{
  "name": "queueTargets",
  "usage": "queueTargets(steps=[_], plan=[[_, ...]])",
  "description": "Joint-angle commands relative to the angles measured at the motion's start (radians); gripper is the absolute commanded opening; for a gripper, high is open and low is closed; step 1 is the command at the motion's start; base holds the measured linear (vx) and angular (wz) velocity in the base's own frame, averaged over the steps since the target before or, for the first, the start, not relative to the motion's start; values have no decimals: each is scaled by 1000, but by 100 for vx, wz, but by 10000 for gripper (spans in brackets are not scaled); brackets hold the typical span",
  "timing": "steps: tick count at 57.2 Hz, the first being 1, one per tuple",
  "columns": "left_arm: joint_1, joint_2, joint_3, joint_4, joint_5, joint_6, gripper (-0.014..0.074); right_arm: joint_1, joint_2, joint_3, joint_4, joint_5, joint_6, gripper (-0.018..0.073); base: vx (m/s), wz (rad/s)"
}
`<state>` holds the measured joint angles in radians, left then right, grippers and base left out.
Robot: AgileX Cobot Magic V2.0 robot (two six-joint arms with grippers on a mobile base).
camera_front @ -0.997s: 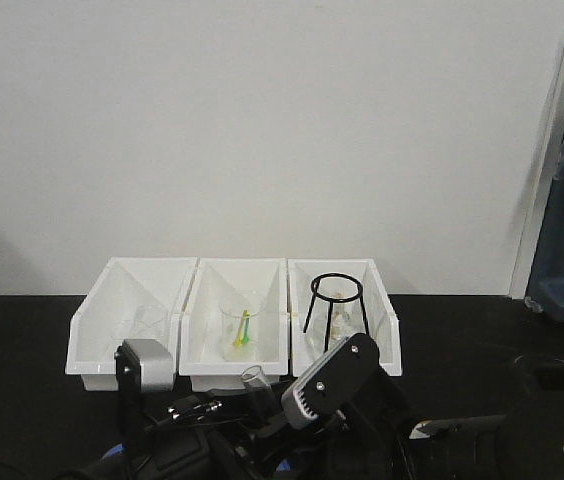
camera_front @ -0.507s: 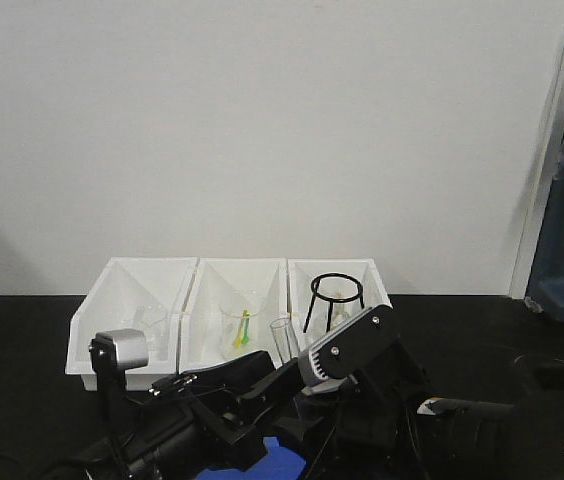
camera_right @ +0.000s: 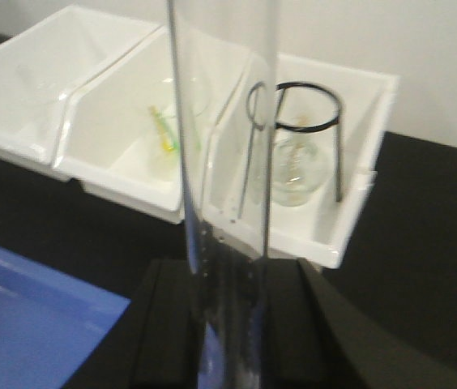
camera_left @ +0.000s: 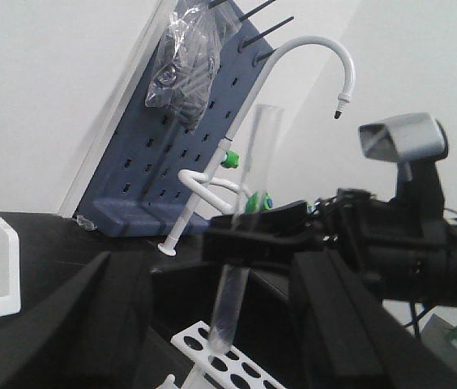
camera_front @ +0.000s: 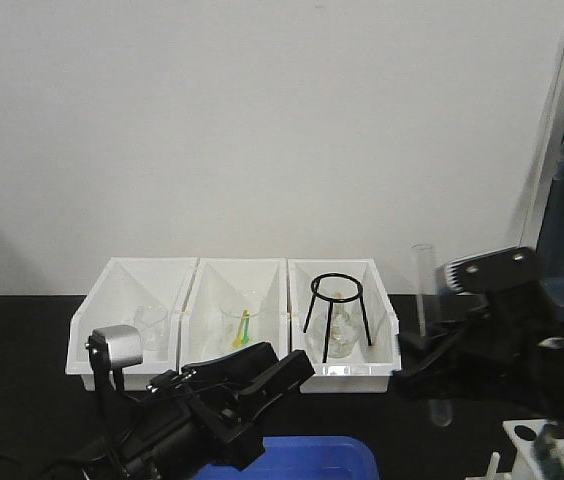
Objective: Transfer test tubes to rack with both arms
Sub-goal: 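Release the left gripper and carry the tube over the white rack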
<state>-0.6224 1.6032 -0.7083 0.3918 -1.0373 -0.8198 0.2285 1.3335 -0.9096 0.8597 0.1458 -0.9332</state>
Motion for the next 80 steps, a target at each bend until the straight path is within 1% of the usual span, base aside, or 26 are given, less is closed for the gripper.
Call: queueTargets(steps=[1,6,12,20,28,38,53,56,60,62,66,71,72,76,78,80], plan=[[-2,-35,-31,-30,-83,2,515,-92,-110,-2,1,-8,-1,-8,0,0],[-2,-35,-31,-30,-76,2,515,-170,-220,82,1,-20,-2,-8,0,0],[-2,-35,-31,-30,-64,2,515,-218,-368,218,0,-99,-40,-8,0,0],[-2,-35,-31,-30,-61,2,515,-231,-489,368,4,-190,-51,-8,0,0],[-2,-34,-31,-30,-57,2,515,-231,-501,459,4,-229,-46,-8,0,0],[-2,-34,-31,-30,-45,2,515,-229,-499,497,7,-306,23,-8,0,0],[-2,-34,-31,-30,-45,2,515,-228,-497,497,-77,-321,52,-8,0,0],[-2,-34,-31,-30,-45,2,515,-228,-497,497,-94,-343,85,-8,0,0],[-2,-34,-31,-30,-45,2,515,-228,-497,497,-129,-390,163,-8,0,0],[-2,-34,-31,-30,-45,2,515,-228,-497,497,-164,-415,216,-8,0,0],[-2,-34,-31,-30,-45,2,515,-228,-495,497,-288,-453,352,-8,0,0],[-2,-34,-31,-30,-45,2,515,-228,-486,497,-536,-489,609,-8,0,0],[-2,-34,-31,-30,-45,2,515,-228,-480,497,-604,-496,670,-8,0,0],[-2,-34,-31,-30,-45,2,515,-229,-455,497,-830,-526,840,-8,0,0],[-2,-34,-31,-30,-45,2,515,-231,-443,497,-908,-541,907,-8,0,0],[-2,-34,-31,-30,-45,2,515,-231,-430,497,-952,-549,961,-7,0,0]])
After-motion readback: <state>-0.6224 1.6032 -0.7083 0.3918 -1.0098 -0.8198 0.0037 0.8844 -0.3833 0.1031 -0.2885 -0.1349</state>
